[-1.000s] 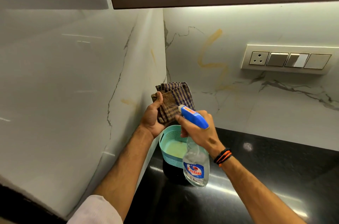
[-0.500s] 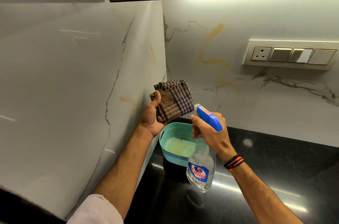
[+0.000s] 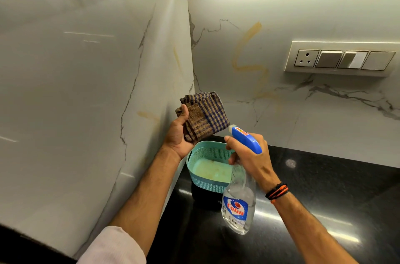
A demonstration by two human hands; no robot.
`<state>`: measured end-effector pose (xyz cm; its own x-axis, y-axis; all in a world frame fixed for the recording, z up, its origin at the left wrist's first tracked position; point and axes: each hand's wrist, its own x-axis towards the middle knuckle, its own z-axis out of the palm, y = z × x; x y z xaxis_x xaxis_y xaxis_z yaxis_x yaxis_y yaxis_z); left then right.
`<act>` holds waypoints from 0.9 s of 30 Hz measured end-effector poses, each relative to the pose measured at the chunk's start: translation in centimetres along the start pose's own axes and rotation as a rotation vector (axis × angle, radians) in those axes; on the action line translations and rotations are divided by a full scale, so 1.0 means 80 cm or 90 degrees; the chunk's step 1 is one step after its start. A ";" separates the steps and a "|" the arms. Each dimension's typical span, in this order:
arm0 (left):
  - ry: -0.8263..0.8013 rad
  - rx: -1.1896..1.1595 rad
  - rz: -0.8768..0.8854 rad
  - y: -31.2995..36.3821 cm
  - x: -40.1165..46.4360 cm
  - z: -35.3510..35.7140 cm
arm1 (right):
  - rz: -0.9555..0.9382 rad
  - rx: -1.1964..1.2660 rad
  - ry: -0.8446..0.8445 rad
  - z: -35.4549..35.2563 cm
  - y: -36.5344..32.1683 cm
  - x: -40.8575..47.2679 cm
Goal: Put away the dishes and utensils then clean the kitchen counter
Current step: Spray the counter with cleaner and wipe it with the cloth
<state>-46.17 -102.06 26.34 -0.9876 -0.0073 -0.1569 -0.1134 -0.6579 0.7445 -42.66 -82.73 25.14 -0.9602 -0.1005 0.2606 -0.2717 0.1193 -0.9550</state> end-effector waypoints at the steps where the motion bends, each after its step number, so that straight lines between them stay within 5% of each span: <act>1: 0.000 0.000 0.001 -0.001 0.000 0.000 | -0.006 -0.004 0.006 0.000 -0.001 0.000; 27: 0.052 -0.034 -0.036 -0.031 -0.024 -0.037 | -0.008 0.071 -0.016 -0.013 -0.053 0.037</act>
<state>-43.66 -102.63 22.85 -0.9674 -0.0294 -0.2514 -0.1600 -0.6984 0.6976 -44.43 -82.49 30.13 -0.9546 -0.1266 0.2696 -0.2726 0.0070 -0.9621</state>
